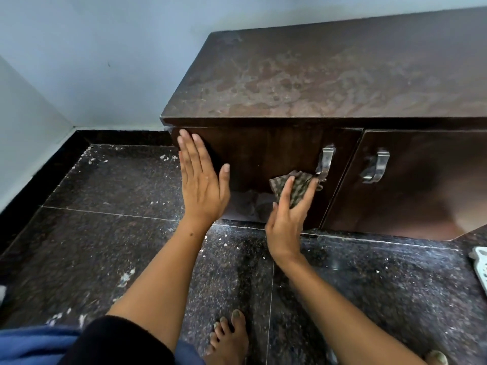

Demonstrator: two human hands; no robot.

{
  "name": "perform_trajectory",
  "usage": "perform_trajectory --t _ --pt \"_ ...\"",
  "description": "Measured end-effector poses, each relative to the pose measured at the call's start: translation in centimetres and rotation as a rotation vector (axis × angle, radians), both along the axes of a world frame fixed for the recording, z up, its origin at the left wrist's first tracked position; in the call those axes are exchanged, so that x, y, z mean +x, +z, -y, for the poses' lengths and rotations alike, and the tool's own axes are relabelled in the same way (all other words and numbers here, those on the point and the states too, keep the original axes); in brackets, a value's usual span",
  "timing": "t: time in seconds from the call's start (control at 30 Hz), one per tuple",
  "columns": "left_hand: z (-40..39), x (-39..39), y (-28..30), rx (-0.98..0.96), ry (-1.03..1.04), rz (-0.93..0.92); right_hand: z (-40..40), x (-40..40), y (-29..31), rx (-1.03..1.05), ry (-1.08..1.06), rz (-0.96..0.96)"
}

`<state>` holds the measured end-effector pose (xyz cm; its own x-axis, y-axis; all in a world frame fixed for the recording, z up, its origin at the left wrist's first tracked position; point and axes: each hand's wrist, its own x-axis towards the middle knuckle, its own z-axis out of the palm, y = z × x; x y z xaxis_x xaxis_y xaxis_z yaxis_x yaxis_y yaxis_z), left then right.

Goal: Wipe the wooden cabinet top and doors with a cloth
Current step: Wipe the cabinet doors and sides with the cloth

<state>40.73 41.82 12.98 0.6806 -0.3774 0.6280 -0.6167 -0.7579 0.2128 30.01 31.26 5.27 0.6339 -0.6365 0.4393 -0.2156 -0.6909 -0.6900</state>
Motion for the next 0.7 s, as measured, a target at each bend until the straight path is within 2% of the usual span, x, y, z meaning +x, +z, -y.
perform_trajectory --t 0.07,0.2,0.37,0.43,0.57,0.7 --pt "-0.2 0.1 0.4 -0.025 0.005 -0.029 0.4 0.5 -0.2 -0.168 -0.025 -0.051" --pt "-1.2 0.6 0.4 0.044 -0.007 -0.012 2.1 1.3 -1.1 -0.674 0.233 -0.086" --pt "-2.7 1.4 0.6 0.171 0.017 0.068 6.0 0.5 -2.3 -1.066 0.392 -0.206" --pt "-3.3 1.6 0.7 0.186 0.069 0.071 6.3 0.4 -2.4 -1.115 0.363 -0.176" --pt "-3.1 1.4 0.8 0.21 0.1 0.042 2.9 3.1 -0.7 -0.992 0.29 -0.063" --pt "-3.3 1.1 1.1 0.201 0.086 0.014 0.8 4.3 -0.5 -1.055 0.472 -0.167"
